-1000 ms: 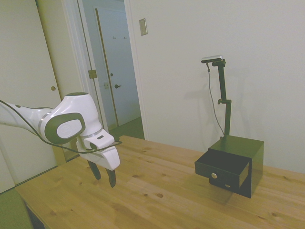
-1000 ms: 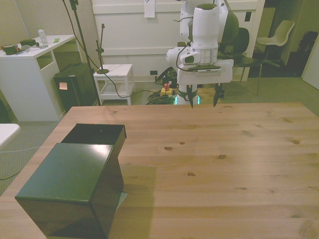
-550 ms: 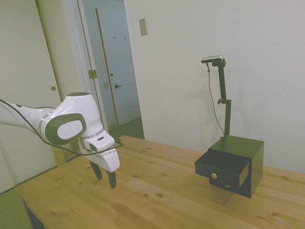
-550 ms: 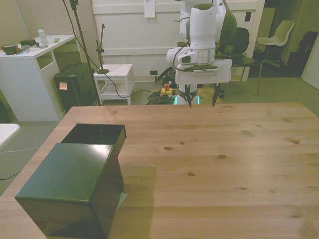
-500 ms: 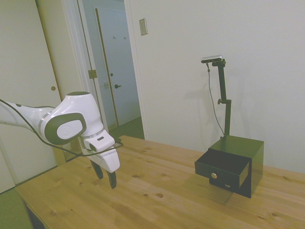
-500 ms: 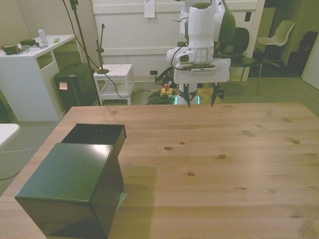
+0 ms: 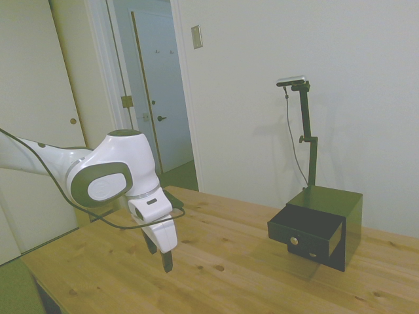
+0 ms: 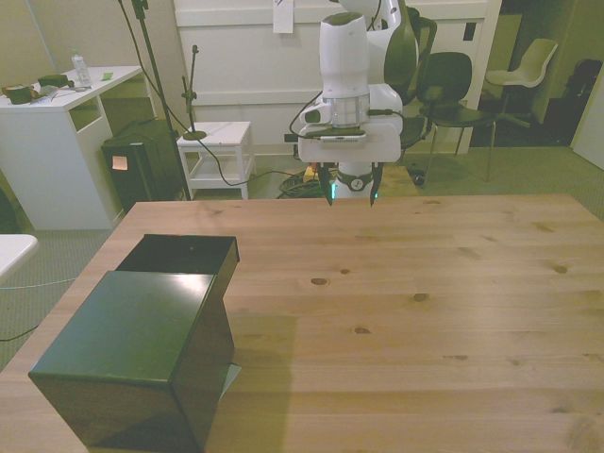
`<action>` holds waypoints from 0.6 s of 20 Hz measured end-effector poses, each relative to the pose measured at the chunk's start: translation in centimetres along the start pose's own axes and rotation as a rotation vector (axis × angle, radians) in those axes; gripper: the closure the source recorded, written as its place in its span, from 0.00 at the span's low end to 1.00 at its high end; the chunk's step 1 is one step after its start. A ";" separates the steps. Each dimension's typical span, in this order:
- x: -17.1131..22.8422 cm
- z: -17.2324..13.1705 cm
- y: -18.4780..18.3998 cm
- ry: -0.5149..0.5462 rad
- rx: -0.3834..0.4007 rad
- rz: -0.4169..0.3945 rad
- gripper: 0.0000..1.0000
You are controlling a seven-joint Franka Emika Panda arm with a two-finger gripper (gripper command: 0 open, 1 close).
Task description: Close the top drawer
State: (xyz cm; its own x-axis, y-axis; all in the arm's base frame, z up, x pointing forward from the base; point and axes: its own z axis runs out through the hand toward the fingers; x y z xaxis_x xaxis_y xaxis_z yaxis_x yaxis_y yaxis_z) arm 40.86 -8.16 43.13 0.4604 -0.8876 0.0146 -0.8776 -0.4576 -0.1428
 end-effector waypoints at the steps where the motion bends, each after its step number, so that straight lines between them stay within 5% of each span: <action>1: 0.8 -0.2 -0.2 0.004 0.004 0.011 0.00; 12: 13.5 -1.9 -2.8 0.028 0.012 0.176 0.00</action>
State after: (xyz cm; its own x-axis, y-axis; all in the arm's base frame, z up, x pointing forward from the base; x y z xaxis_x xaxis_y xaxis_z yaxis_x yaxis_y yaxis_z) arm 49.22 -18.95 45.64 0.2957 -0.9552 0.0156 -0.9427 -0.2944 -0.1571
